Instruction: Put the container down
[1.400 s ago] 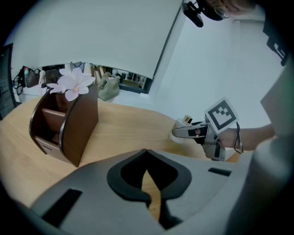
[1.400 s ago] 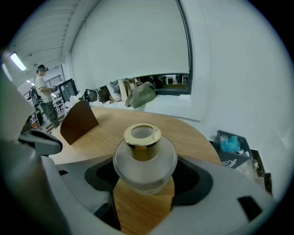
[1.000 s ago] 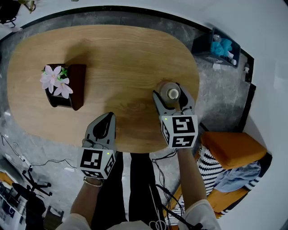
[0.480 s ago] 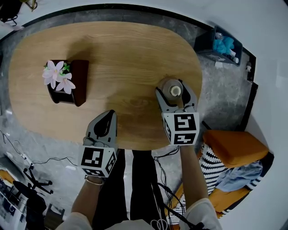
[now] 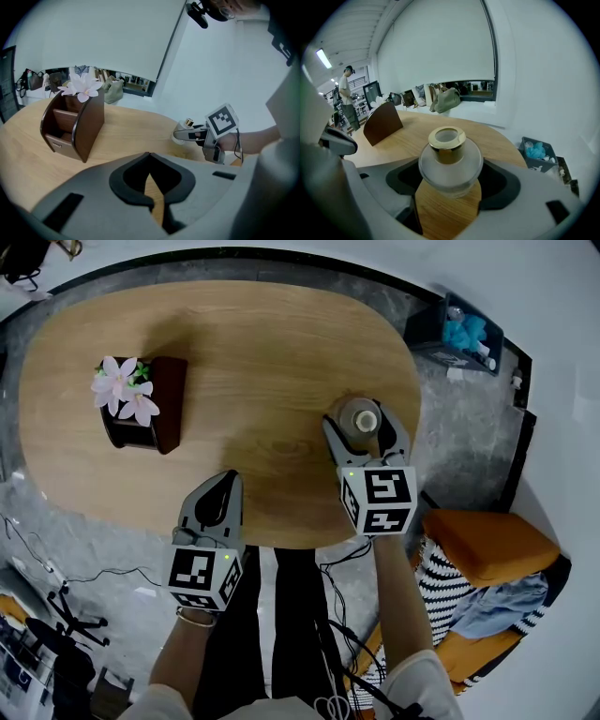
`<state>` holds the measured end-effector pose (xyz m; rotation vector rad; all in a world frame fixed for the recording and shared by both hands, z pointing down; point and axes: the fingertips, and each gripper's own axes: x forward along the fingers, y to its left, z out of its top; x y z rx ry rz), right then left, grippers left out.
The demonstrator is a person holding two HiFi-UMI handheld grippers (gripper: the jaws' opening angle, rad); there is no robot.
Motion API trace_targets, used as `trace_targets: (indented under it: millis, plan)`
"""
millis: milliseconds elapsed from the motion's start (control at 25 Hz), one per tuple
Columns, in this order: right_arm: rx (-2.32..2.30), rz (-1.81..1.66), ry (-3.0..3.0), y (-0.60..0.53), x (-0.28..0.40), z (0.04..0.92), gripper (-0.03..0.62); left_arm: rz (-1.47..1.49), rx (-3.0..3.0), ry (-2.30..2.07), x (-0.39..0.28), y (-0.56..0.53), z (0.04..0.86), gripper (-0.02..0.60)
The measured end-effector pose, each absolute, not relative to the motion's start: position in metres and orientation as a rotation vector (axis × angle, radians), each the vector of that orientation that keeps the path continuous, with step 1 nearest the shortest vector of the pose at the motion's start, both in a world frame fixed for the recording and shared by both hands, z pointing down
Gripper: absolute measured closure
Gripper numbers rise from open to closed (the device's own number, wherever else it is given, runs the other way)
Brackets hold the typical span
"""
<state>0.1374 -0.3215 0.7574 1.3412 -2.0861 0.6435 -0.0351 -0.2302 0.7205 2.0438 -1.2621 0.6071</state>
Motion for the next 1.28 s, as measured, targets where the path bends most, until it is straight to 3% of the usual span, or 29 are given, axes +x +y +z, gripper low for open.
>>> trace_targets:
  millis: [760,1280]
  plan:
    - [1.489,0.697,-2.079,-0.291,0.146,0.703,0.235,0.575,2.090,-1.306,-0.048,-0.209,0.668,0.574]
    - [1.679,0.842,-2.127,-0.230,0.131,0.529,0.240,0.464,2.206,-1.274,-0.046,-0.207,0.521,0.574]
